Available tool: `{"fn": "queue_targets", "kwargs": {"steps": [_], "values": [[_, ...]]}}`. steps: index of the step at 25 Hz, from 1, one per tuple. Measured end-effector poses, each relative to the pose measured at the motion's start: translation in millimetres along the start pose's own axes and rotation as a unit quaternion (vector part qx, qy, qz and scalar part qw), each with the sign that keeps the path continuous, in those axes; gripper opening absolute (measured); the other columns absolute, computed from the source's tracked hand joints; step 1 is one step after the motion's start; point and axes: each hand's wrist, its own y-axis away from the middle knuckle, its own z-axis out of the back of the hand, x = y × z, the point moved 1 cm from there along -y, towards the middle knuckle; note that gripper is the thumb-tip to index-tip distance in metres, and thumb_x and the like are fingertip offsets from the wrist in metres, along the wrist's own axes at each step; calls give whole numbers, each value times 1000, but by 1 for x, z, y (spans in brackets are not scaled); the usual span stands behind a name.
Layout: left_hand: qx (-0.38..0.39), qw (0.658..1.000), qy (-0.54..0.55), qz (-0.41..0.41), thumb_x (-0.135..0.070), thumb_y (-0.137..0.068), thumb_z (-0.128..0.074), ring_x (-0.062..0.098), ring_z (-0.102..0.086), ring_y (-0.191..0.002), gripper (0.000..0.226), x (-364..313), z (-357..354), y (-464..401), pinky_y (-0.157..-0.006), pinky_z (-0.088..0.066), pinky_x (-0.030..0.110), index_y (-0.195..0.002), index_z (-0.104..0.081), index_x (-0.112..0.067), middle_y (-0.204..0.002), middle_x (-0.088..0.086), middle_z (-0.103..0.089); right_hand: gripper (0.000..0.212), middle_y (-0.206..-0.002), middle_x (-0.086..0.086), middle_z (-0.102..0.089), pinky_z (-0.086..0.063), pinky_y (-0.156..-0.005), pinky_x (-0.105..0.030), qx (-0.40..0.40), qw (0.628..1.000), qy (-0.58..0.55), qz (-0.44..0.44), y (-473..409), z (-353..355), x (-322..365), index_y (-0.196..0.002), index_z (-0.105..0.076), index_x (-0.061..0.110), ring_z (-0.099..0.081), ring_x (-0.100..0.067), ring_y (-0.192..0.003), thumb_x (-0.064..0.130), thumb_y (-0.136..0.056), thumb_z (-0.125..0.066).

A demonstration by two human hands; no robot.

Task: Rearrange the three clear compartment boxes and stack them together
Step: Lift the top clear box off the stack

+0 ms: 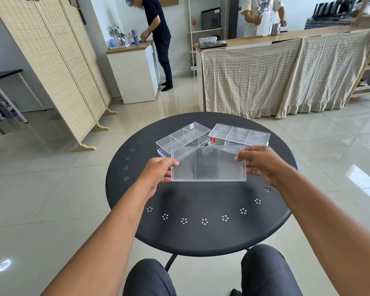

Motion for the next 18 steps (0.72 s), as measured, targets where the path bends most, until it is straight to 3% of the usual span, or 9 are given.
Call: {"fn": "queue_targets", "kwargs": {"steps": [3, 5, 9, 13, 16, 18], "values": [[-4, 999, -11, -43, -6, -84, -72, 19, -69, -87, 24, -4, 5, 4, -69, -62, 31, -105, -73, -17, -95, 3, -70, 52, -96, -5, -72, -57, -80, -35, 6, 999, 7, 45, 2, -2, 1, -128, -68, 12, -67, -18, -82, -4, -80, -80], [-12, 998, -35, -58, -5, -84, -74, 19, -67, -94, 45, -3, 5, 9, -78, -65, 38, -125, -67, -21, -100, 6, -66, 58, -97, -6, -74, -57, -86, -39, -5, 997, 18, 79, 5, -3, -5, -132, -67, 13, -71, -20, -86, -7, -79, -80], [18, 998, -2, -64, -6, -82, -73, 24, -70, -100, 30, 5, 8, 19, -100, -58, 49, -105, -72, -24, -104, 6, -76, 60, -103, -9, -80, -55, -105, -53, -23, 993, 45, 110, 14, -6, -19, -130, -67, 13, -75, -30, -96, 1, -72, -77], [3, 997, 65, -42, -21, -96, -64, 37, -72, -118, 34, 19, 10, 25, -102, -58, 50, -126, -69, -7, -127, 24, -72, 32, -84, 6, -75, -57, -99, -48, -72, 991, -4, 117, 20, -11, -31, -104, -74, 24, -65, -17, -83, 30, -73, -75], [-31, 995, 73, -67, -26, -98, -66, 29, -78, -107, 23, 26, 9, 32, -86, -64, 37, -112, -72, -8, -110, 15, -79, 28, -84, 1, -74, -57, -82, -46, -103, 985, -11, 136, 25, -12, -44, -90, -75, 22, -63, -18, -77, 48, -80, -78], [-55, 994, 62, -71, -20, -97, -67, 28, -79, -102, 20, 34, 7, 36, -86, -65, 37, -107, -72, -4, -108, 18, -79, 20, -85, -3, -79, -58, -81, -44, -128, 983, 7, 131, 28, -12, -57, -86, -76, 21, -66, -18, -76, 41, -84, -79]]}}
